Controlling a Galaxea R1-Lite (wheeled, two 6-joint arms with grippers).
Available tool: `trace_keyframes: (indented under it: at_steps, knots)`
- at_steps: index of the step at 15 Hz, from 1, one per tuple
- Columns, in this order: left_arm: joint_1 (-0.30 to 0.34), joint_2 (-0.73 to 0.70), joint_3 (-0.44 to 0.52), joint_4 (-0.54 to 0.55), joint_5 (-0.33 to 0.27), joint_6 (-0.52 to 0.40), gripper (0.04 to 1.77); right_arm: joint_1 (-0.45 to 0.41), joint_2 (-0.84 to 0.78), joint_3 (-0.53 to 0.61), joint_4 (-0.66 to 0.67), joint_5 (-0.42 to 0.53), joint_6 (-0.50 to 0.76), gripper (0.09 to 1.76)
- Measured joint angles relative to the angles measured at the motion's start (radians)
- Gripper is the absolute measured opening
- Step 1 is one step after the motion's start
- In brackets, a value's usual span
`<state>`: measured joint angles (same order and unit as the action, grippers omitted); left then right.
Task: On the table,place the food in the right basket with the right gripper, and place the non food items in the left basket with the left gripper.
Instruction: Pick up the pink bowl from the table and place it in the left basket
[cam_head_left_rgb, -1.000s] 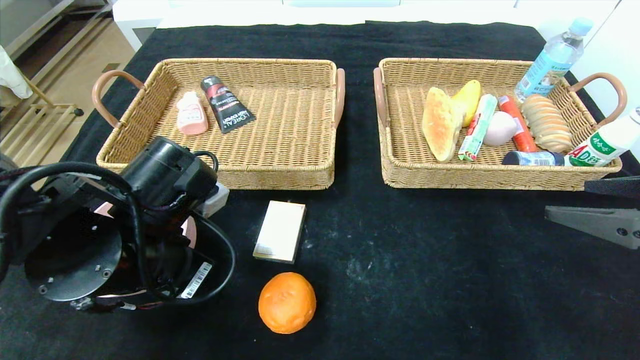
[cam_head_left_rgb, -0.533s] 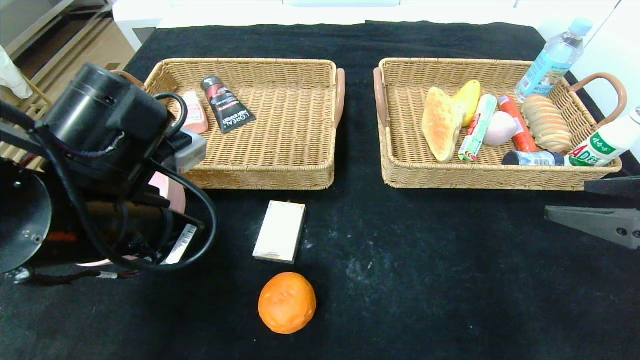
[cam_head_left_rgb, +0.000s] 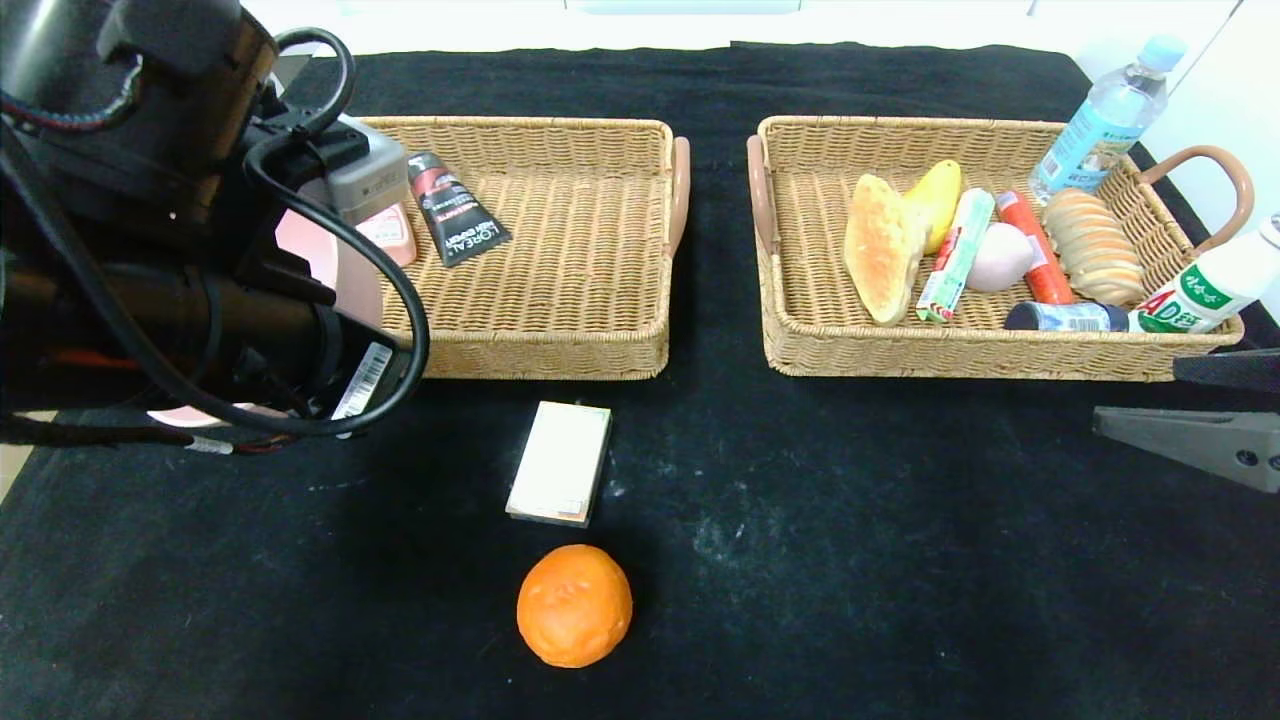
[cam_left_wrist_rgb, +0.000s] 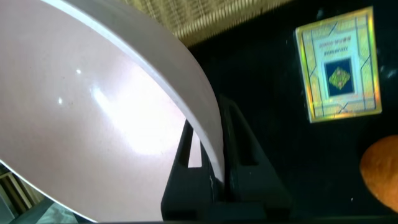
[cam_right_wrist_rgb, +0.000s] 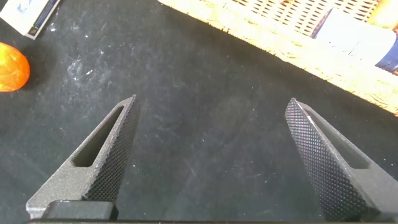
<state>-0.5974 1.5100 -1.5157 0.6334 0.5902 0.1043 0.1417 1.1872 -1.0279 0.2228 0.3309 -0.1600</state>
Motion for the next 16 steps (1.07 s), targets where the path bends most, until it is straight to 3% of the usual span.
trace_keyframes:
  at_steps: [5, 9, 16]
  knots:
    - [0.018, 0.089, -0.179, -0.015, -0.010, 0.016, 0.19, -0.005, -0.002, -0.003, 0.000, 0.000, 0.000, 1.71]
    - [0.063, 0.175, -0.221, -0.247, -0.071, 0.095, 0.19, -0.006, -0.003, -0.002, 0.000, 0.000, 0.000, 1.71]
    - [0.123, 0.317, -0.235, -0.512, -0.158, 0.197, 0.19, -0.006, -0.004, -0.003, -0.001, 0.000, 0.000, 1.71]
